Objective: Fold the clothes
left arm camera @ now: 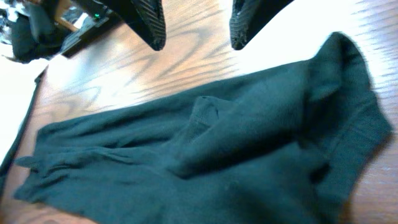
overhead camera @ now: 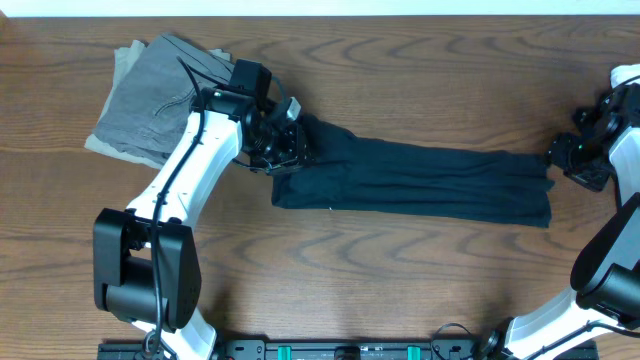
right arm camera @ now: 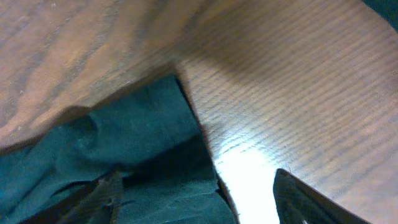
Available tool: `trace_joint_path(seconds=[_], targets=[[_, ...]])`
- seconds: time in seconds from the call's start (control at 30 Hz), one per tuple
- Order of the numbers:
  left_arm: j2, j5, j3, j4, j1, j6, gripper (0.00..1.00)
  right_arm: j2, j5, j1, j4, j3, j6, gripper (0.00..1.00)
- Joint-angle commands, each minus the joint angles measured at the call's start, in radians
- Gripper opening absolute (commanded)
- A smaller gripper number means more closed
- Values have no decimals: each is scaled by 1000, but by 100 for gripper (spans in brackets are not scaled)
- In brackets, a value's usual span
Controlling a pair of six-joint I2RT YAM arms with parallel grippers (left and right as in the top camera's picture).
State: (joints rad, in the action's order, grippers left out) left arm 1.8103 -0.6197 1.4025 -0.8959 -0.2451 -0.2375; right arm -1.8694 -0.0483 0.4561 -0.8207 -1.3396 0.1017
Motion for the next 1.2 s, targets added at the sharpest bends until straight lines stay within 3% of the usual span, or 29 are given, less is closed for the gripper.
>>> trace_joint_path(seconds=[0.0, 0.3, 0.4, 0.53, 0.87, 1.03, 1.17], targets=[[0, 58, 2, -8, 26, 5, 43, 3, -69, 10, 11, -1, 6, 80], [0, 56, 2, -1, 81, 5, 48, -23, -100, 57, -10, -1, 4, 86], [0, 56, 2, 5, 94, 13, 48, -49, -153, 87, -11, -1, -60, 83], [0, 56, 2, 18, 108, 21, 49, -97, -275, 109, -37, -1, -193, 71], [0, 56, 2, 27, 124, 21, 49, -158, -266, 102, -95, 0, -305, 68], [0, 56, 3, 53, 124, 20, 49, -189, -275, 101, -124, 1, -316, 58], [0, 55, 3, 60, 124, 20, 49, -200, -293, 99, -151, 2, -320, 35]])
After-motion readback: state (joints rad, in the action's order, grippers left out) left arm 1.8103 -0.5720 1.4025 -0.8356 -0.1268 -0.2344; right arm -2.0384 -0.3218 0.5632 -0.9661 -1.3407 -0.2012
